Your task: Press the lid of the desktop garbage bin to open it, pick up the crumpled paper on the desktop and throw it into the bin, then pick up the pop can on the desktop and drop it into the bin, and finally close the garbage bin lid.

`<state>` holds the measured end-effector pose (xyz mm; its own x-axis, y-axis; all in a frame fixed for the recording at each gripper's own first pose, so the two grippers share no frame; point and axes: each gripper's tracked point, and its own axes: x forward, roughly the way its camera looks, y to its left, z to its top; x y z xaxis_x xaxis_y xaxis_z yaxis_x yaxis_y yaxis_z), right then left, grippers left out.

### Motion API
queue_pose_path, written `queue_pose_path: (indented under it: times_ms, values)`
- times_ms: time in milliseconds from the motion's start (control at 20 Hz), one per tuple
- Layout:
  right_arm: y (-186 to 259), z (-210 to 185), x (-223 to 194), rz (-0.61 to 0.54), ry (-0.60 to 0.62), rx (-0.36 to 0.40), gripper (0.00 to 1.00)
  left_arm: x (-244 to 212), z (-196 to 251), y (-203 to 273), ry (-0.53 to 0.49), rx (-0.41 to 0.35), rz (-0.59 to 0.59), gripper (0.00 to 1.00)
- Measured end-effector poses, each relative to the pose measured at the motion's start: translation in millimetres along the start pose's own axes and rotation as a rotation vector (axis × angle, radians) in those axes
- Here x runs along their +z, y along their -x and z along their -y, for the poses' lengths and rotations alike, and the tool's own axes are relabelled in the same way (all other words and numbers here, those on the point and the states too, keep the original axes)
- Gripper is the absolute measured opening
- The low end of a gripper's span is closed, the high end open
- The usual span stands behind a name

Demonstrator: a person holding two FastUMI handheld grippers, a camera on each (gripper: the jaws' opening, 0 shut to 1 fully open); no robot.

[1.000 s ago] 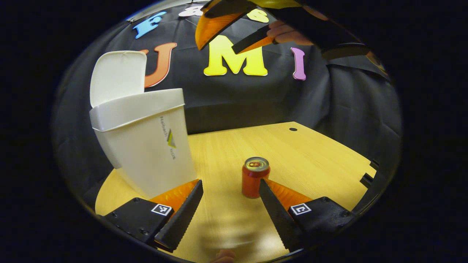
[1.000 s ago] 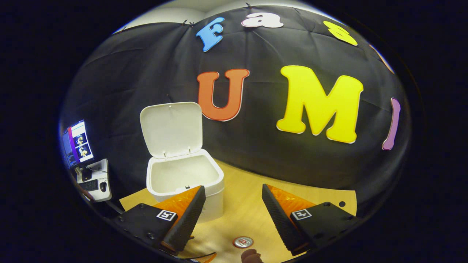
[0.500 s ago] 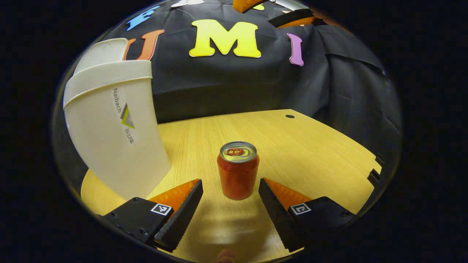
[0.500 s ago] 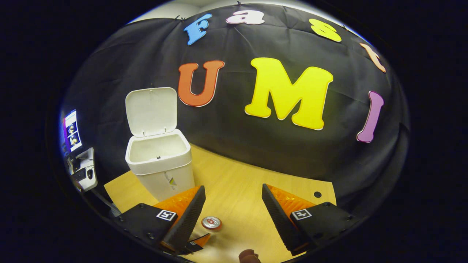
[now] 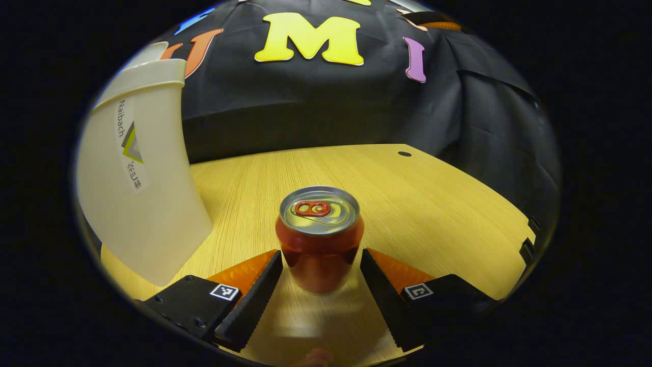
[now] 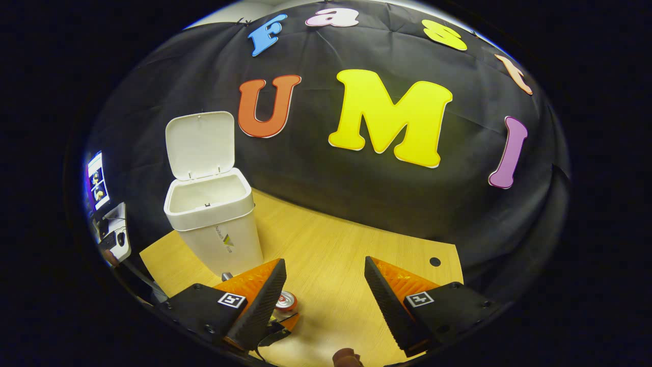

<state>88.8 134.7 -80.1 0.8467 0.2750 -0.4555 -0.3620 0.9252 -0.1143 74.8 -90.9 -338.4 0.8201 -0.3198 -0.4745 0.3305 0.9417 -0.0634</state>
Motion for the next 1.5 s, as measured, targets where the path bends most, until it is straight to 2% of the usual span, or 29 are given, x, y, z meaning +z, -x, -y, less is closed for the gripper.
queue_pose_path:
  times_ms: [300,350,400,700,850,1000,1050,1200,1500]
  values:
    - [-4.6,9.5,-7.4,-0.021,-0.008,-0.012,0.98,-6.6,1.0,-14.8,-0.001,-0.004,-0.019,1.00]
    - [-5.5,10.6,-8.7,-0.022,-0.010,-0.014,0.98,-6.2,2.5,-14.3,0.000,-0.007,-0.015,0.97]
    - [-5.6,14.6,-10.4,-0.023,-0.010,-0.020,0.98,-6.1,3.5,-13.2,-0.001,-0.016,-0.015,0.87]
    - [-4.9,24.9,-9.1,-0.009,-0.012,-0.026,0.98,10.3,4.7,-5.0,-0.016,-0.022,-0.014,0.86]
    - [-3.0,35.1,-5.7,0.003,-0.029,-0.028,0.98,34.5,9.2,20.3,-0.022,-0.015,0.009,0.87]
    - [-1.3,44.9,-3.8,0.019,-0.054,-0.033,0.98,63.3,9.1,48.7,-0.011,-0.013,-0.007,0.86]
    - [1.6,45.7,5.4,0.044,-0.094,-0.011,0.98,63.1,6.6,49.6,-0.023,0.001,-0.032,0.86]
    - [0.4,58.0,12.6,0.068,-0.133,-0.041,0.95,88.9,-0.8,79.3,-0.035,0.013,-0.014,0.86]
    - [-6.8,57.3,8.7,0.060,-0.180,-0.025,0.95,137.9,-30.7,120.5,0.067,0.066,-0.006,0.86]
